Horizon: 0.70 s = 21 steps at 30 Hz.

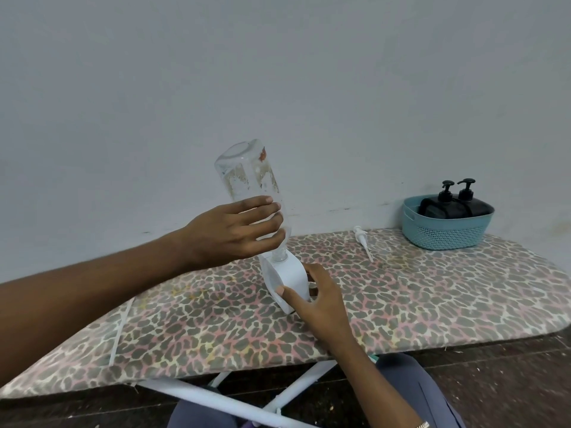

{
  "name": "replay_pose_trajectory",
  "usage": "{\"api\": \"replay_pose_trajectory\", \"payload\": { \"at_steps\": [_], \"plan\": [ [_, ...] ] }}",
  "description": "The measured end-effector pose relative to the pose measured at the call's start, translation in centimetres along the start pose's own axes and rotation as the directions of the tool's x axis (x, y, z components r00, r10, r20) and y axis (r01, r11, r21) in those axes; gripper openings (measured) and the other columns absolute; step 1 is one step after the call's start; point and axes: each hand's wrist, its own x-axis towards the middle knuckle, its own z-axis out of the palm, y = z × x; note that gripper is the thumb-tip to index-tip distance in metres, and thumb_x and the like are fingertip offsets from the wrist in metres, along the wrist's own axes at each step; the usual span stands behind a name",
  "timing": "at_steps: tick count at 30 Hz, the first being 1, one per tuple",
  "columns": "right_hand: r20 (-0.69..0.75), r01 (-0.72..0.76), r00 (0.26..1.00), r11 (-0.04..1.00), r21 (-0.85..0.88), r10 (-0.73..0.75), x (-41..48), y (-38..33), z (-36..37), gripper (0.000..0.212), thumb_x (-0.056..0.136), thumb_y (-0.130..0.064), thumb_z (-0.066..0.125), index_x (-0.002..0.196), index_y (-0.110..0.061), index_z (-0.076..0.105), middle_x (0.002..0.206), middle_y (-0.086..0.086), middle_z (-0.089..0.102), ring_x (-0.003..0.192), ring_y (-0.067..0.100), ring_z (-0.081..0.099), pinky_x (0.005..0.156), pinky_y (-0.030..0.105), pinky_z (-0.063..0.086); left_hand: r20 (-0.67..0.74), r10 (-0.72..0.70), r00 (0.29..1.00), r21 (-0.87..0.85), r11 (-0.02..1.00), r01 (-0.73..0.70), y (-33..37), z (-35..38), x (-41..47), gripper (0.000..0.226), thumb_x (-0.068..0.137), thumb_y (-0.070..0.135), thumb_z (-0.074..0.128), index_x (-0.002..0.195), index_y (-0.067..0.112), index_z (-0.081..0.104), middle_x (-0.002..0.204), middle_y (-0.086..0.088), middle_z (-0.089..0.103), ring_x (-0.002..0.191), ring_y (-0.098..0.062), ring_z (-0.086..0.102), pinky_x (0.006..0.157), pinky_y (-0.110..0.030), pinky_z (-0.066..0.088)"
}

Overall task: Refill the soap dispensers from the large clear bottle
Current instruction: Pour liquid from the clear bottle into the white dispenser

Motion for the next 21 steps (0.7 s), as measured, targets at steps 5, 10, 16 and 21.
{"api": "replay_pose_trajectory", "payload": {
  "at_steps": [5, 10, 16, 21],
  "plan": [
    [-0.003, -0.005, 1.0, 1.0, 0.007, 0.005, 0.0, -0.2, 0.0, 0.054, 0.084, -0.059, 0.079, 0.128, -0.032, 0.063, 0.121, -0.021, 0.066, 0.111, -0.007, 0.06, 0.081, 0.006, 0.047, 0.01, -0.023, 1.0, 0.006, 1.0, 0.023, 0.2, 0.0, -0.1, 0.029, 0.105, -0.004, 0.051, 0.128, 0.009, 0.066, 0.127, -0.015, 0.068, 0.125, -0.034, 0.065, 0.125, -0.046, 0.03],
    [-0.001, -0.008, 1.0, 1.0, 0.008, 0.008, -0.1, -0.2, -0.1, 0.052, 0.085, -0.057, 0.08, 0.128, -0.033, 0.063, 0.121, -0.022, 0.065, 0.111, -0.009, 0.059, 0.081, 0.006, 0.046, 0.047, -0.111, 0.993, -0.033, 0.993, 0.113, 0.8, -0.2, -0.6, 0.041, 0.108, -0.006, 0.034, 0.127, 0.009, 0.067, 0.125, -0.017, 0.069, 0.124, -0.036, 0.065, 0.123, -0.045, 0.032],
    [-0.006, -0.007, 1.0, 1.0, 0.011, 0.007, -0.1, -0.4, -0.2, 0.05, 0.085, -0.056, 0.08, 0.127, -0.033, 0.064, 0.119, -0.022, 0.066, 0.11, -0.008, 0.061, 0.08, 0.006, 0.047, 0.096, -0.329, 0.939, -0.092, 0.937, 0.338, 3.1, 0.0, -1.9, 0.06, 0.106, -0.006, 0.014, 0.132, 0.009, 0.066, 0.129, -0.018, 0.067, 0.126, -0.04, 0.062, 0.118, -0.048, 0.033],
    [-0.017, -0.005, 1.0, 1.0, 0.004, 0.006, -0.1, -0.4, -0.2, 0.049, 0.085, -0.057, 0.08, 0.125, -0.034, 0.065, 0.118, -0.021, 0.067, 0.109, -0.008, 0.061, 0.08, 0.007, 0.048, 0.139, -0.575, 0.806, -0.149, 0.793, 0.591, 5.8, 0.7, -3.0, 0.066, 0.078, -0.016, 0.06, 0.137, 0.012, 0.065, 0.131, -0.014, 0.067, 0.123, -0.038, 0.059, 0.105, -0.049, 0.041]
  ]
}}
